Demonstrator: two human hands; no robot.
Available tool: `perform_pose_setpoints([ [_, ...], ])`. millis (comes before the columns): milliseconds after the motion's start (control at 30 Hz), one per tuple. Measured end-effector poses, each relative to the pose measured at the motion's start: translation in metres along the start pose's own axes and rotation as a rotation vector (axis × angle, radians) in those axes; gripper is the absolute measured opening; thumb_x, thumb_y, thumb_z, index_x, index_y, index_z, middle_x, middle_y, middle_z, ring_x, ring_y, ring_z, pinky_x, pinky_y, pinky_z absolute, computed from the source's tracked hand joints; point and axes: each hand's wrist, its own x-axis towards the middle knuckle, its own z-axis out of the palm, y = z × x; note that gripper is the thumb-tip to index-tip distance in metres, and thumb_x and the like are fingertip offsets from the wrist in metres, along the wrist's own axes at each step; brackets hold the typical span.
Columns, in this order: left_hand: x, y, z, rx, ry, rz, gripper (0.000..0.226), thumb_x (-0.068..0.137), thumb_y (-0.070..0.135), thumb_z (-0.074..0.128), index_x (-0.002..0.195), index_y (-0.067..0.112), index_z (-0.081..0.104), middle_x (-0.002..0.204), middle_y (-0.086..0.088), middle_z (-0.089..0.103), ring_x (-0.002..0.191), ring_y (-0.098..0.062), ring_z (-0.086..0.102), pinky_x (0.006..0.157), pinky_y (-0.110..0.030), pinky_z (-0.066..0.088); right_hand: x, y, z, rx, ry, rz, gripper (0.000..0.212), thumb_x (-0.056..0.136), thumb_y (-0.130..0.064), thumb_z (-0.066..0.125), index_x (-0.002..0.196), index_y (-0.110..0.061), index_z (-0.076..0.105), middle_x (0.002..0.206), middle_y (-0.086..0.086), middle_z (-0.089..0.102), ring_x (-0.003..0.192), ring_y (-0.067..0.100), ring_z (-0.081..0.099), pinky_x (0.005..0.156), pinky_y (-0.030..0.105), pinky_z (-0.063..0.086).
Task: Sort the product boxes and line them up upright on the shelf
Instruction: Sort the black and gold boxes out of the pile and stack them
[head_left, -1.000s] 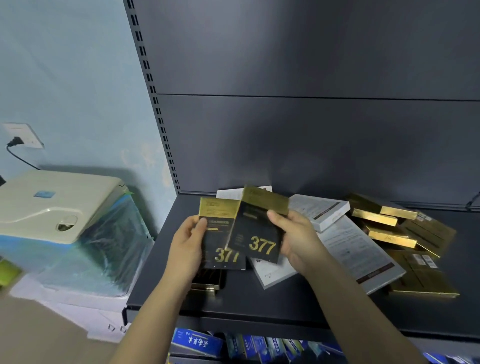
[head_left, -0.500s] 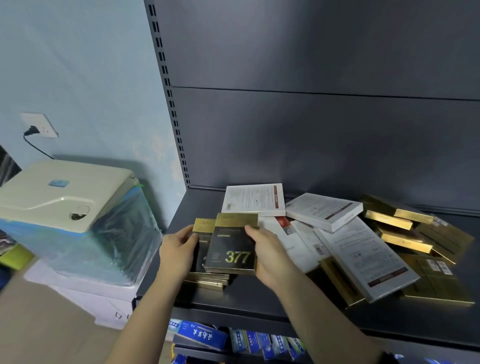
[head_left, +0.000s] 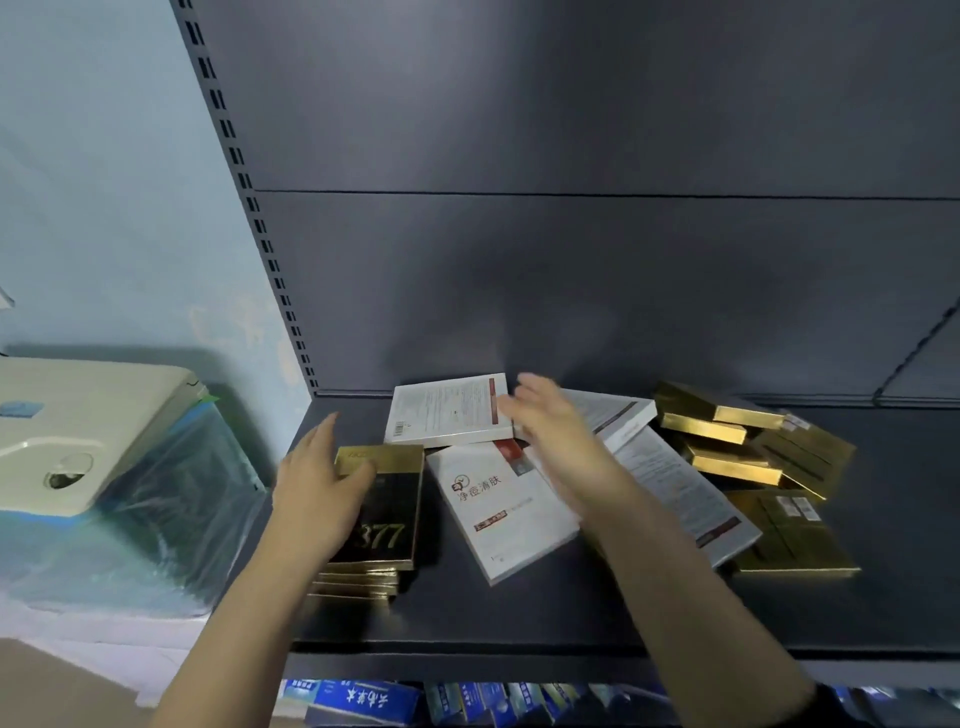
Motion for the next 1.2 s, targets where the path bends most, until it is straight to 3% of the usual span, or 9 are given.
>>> perform_pose_setpoints([
  [100,-0.007,0.022,0.006,-0.142,0.027,0.113,0.051,0.085,0.027,0.059,0.134,0.029,0.049,0.138,-0.004,0.052,0.123,-0.035,0.047,0.104,-0.051,0.038,0.0,-0.019,-0.084,-0.402,0.357,-0.147,0.045,0.092,-0.016,0.061,0.135,-0.019,0.049,0.132,-0.004,0.053,0.123,0.015,0.049,0.102,0.034,0.041],
  [167,-0.014,0.036,0.015,-0.205,0.031,0.153,0.041,0.083,0.03,0.057,0.123,0.04,0.051,0.13,0.004,0.051,0.115,-0.033,0.051,0.098,-0.049,0.044,0.001,-0.013,-0.14,-0.798,0.517,-0.089,0.051,0.089,-0.015,0.064,0.137,-0.018,0.047,0.136,0.005,0.052,0.127,0.026,0.046,0.107,0.043,0.036],
  [267,-0.021,0.051,0.034,-0.258,-0.019,0.215,0.035,0.086,0.02,0.06,0.115,0.038,0.052,0.12,0.009,0.049,0.117,-0.023,0.049,0.101,-0.043,0.041,0.007,0.014,-0.195,-1.142,0.44,0.139,0.064,0.086,-0.028,0.067,0.144,-0.02,0.039,0.144,0.009,0.048,0.134,0.032,0.04,0.117,0.051,0.021],
  [367,-0.026,0.058,0.052,-0.315,-0.141,0.243,0.038,0.086,0.012,0.061,0.111,0.039,0.052,0.118,0.011,0.053,0.114,-0.015,0.051,0.101,-0.038,0.042,0.013,0.041,-0.206,-1.056,0.3,0.157,0.064,0.085,-0.028,0.068,0.142,-0.026,0.041,0.144,0.005,0.049,0.131,0.029,0.044,0.115,0.054,0.026],
  [533,-0.036,0.07,0.069,-0.317,-0.294,0.299,0.039,0.09,0.007,0.059,0.104,0.044,0.052,0.112,0.015,0.056,0.103,0.001,0.053,0.08,-0.013,0.041,0.023,0.05,-0.213,-1.175,0.373,0.071,0.056,0.082,-0.033,0.068,0.135,-0.031,0.048,0.127,0.0,0.062,0.11,0.022,0.059,0.093,0.042,0.051],
  [733,-0.045,0.085,0.076,-0.41,-0.33,0.272,0.023,0.094,0.005,0.054,0.107,0.023,0.06,0.106,0.002,0.063,0.089,-0.007,0.057,0.072,-0.009,0.046,0.034,0.046,-0.224,-1.165,0.25,0.137,0.075,0.079,-0.05,0.071,0.143,-0.027,0.039,0.143,0.002,0.051,0.127,0.026,0.049,0.101,0.046,0.045],
  [900,-0.051,0.087,0.071,-0.441,-0.325,0.287,0.021,0.094,0.006,0.054,0.102,0.024,0.06,0.1,0.002,0.064,0.085,0.001,0.057,0.069,-0.008,0.046,0.041,0.051,-0.229,-1.254,0.207,0.133,0.077,0.082,-0.057,0.062,0.147,-0.028,0.032,0.145,0.002,0.048,0.129,0.027,0.048,0.101,0.045,0.046],
  [1067,-0.055,0.085,0.065,-0.458,-0.313,0.272,0.022,0.094,0.005,0.053,0.099,0.026,0.06,0.097,0.016,0.063,0.088,-0.002,0.058,0.07,-0.005,0.045,0.043,0.042,-0.226,-1.515,0.174,-0.049,0.045,0.09,-0.038,0.055,0.13,-0.02,0.043,0.108,0.001,0.062,0.091,0.021,0.061,0.079,0.033,0.051],
  [1200,-0.056,0.078,0.06,-0.463,-0.305,0.259,0.025,0.095,0.006,0.053,0.1,0.03,0.06,0.098,0.023,0.062,0.084,0.005,0.059,0.071,-0.003,0.042,0.044,0.014,-0.232,-1.299,0.488,-0.218,0.044,0.083,-0.034,0.066,0.119,-0.018,0.047,0.092,0.002,0.062,0.074,0.019,0.055,0.064,0.031,0.043],
])
